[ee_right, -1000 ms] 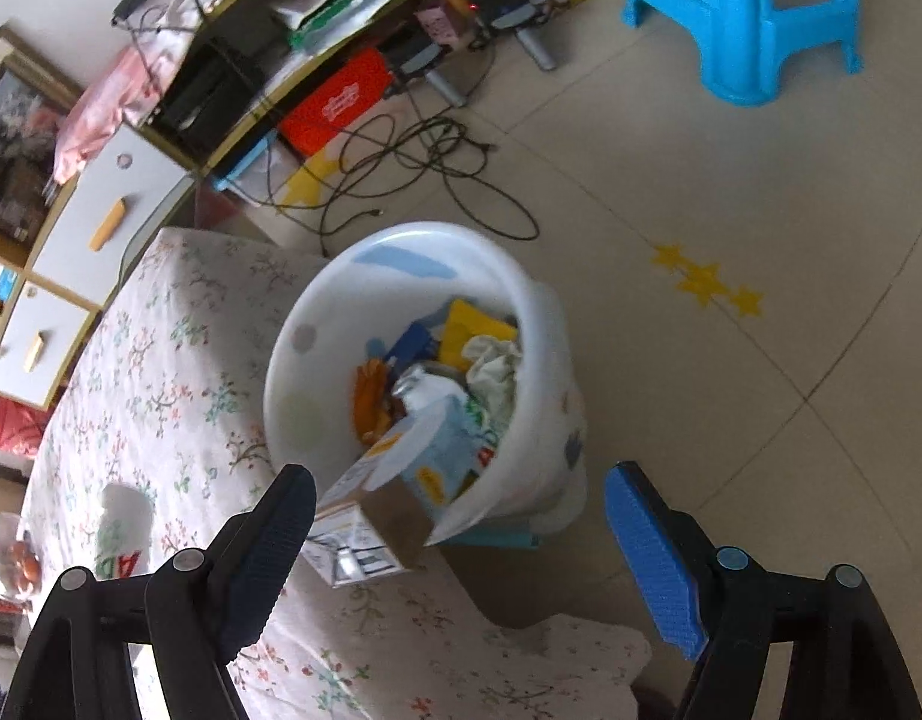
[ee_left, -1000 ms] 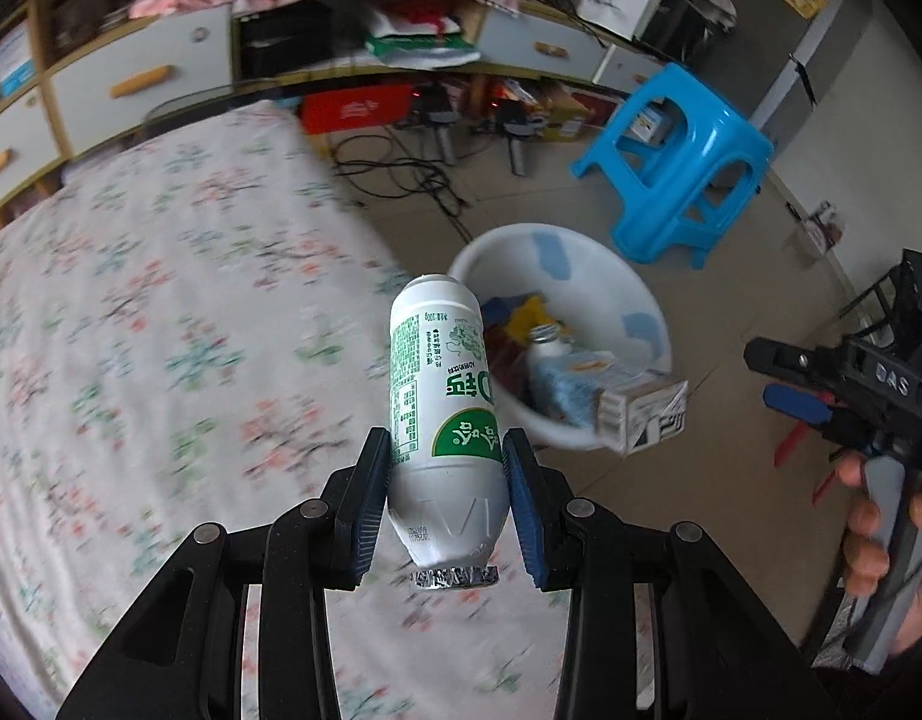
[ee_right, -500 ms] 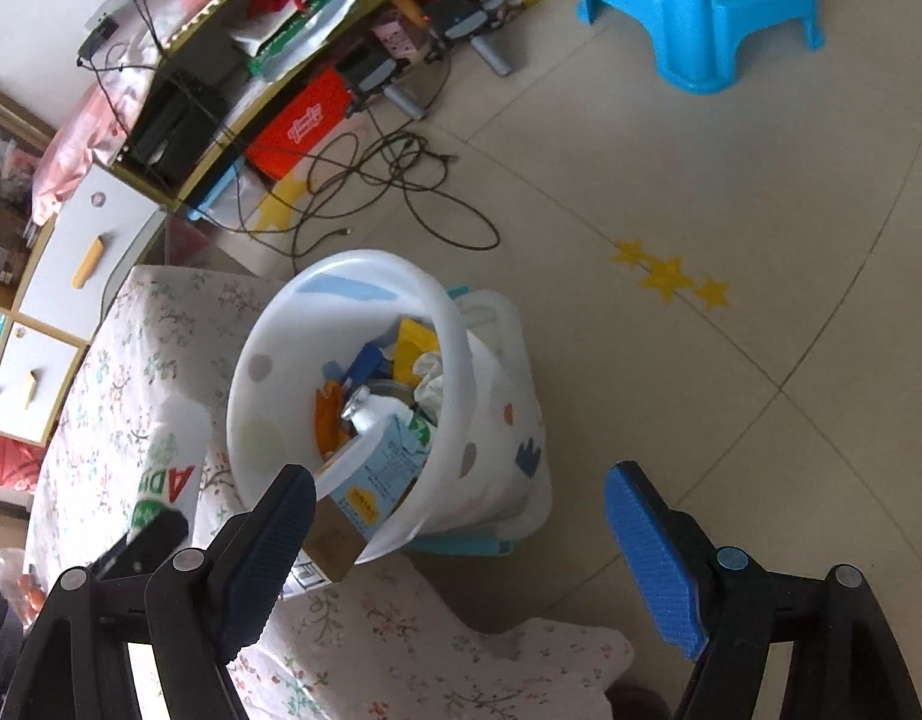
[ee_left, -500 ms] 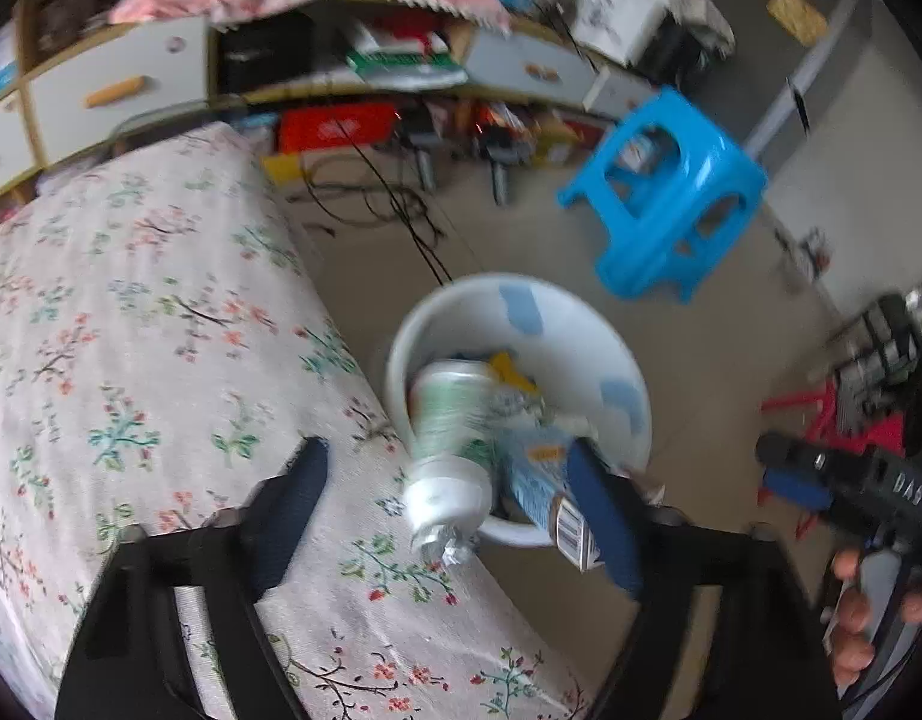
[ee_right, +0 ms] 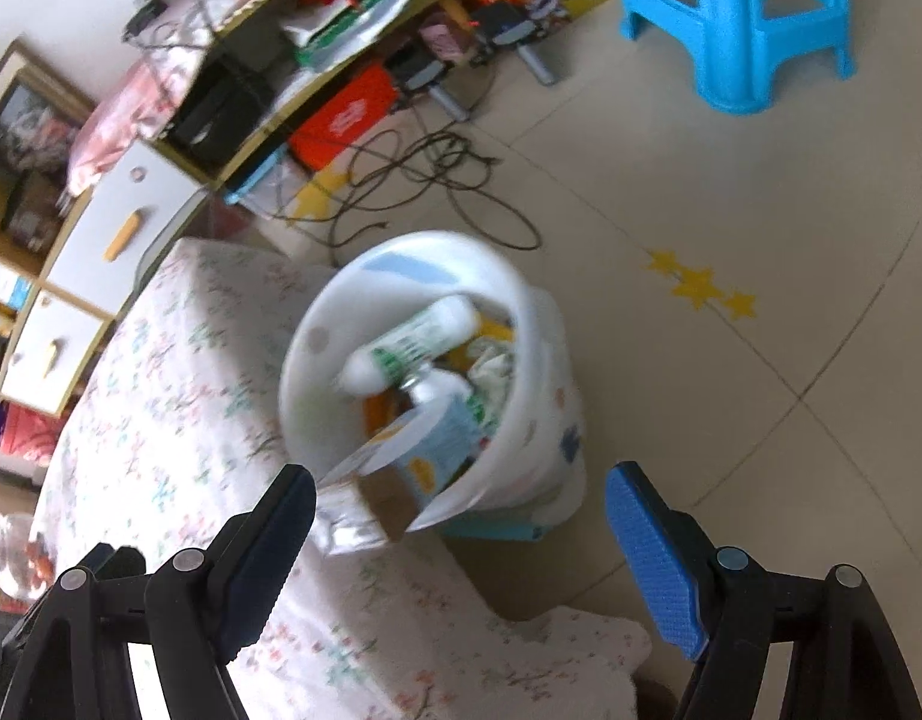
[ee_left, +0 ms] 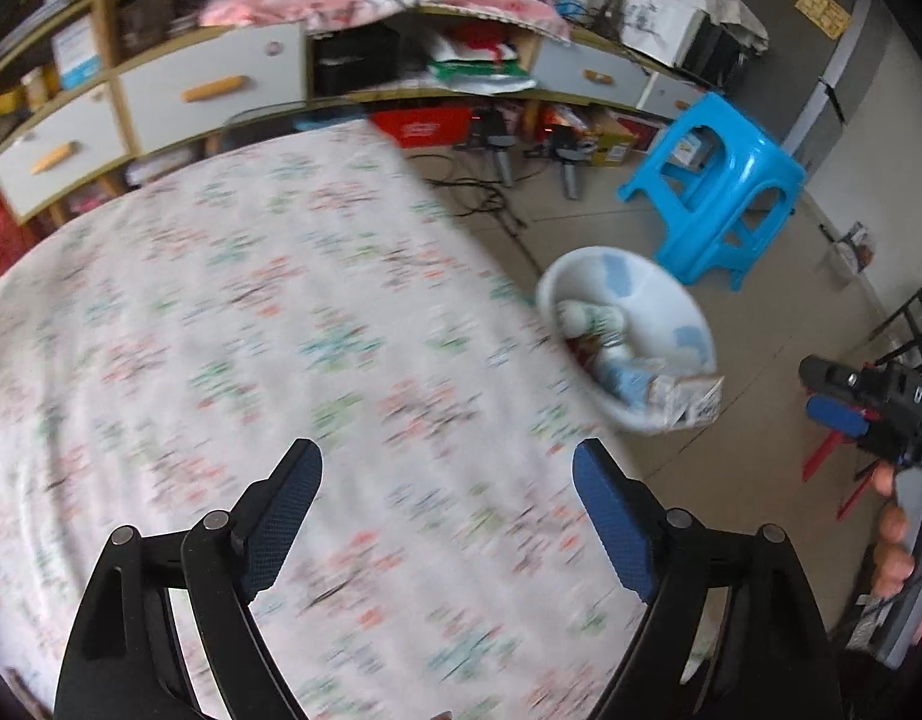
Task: Collect trash
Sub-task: 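Reach the left tool to the crumpled foil ball and grasp it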
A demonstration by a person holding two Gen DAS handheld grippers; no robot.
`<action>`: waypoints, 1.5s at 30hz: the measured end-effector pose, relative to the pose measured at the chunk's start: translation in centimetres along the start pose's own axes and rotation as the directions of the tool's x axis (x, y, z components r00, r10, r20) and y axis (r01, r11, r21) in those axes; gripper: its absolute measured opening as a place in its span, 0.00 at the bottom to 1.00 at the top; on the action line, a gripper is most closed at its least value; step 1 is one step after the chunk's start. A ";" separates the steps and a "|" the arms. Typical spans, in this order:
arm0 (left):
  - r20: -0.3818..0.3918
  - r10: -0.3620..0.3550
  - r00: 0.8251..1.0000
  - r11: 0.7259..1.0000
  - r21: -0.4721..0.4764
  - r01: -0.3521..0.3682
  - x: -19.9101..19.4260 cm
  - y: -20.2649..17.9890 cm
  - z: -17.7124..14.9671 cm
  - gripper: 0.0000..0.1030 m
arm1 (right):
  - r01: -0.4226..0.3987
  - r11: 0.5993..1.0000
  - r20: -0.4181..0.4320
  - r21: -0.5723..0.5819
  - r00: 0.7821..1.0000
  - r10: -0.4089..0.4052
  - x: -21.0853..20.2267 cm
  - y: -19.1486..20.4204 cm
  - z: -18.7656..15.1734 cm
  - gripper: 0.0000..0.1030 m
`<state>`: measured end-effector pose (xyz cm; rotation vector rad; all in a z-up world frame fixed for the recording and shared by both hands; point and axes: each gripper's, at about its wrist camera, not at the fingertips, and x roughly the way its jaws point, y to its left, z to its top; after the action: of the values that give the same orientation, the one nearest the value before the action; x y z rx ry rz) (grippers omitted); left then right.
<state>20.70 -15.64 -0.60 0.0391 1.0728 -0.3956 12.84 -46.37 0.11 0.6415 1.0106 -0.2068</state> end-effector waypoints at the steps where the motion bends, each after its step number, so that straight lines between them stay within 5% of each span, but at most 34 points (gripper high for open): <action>1: 0.002 0.022 1.000 1.000 -0.008 -0.022 -0.9 1.2 -0.8 0.86 | -0.007 1.000 -0.003 -0.010 1.000 0.007 -0.1 0.6 -0.4 0.82; 14: -0.041 0.164 0.986 0.979 -0.120 -0.167 -7.4 13.8 -9.3 0.87 | -0.090 0.975 -0.062 -0.201 0.995 0.079 0.5 9.5 -6.1 0.85; 29: -0.161 0.125 0.979 0.943 -0.287 -0.167 -8.6 22.4 -18.0 0.83 | -0.073 0.943 -0.151 -0.323 0.988 0.025 4.4 15.0 -9.8 0.86; 32: -0.186 0.094 0.978 0.945 -0.294 -0.147 -8.3 23.0 -18.9 0.71 | -0.071 0.938 -0.162 -0.338 0.987 0.016 4.9 15.8 -10.3 0.86; 37: -0.258 0.058 0.964 0.952 -0.276 -0.131 -6.9 23.2 -20.0 0.30 | -0.069 0.927 -0.180 -0.369 0.984 0.002 5.8 17.1 -11.2 0.86; 45: -0.188 0.086 0.979 0.968 -0.216 -0.126 -7.6 21.0 -17.9 0.20 | -0.072 0.914 -0.189 -0.398 0.982 -0.005 6.2 17.9 -11.9 0.86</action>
<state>9.41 10.11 -6.08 -0.0724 1.2805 -0.1728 15.47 -24.32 -2.24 0.3013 1.1794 0.0972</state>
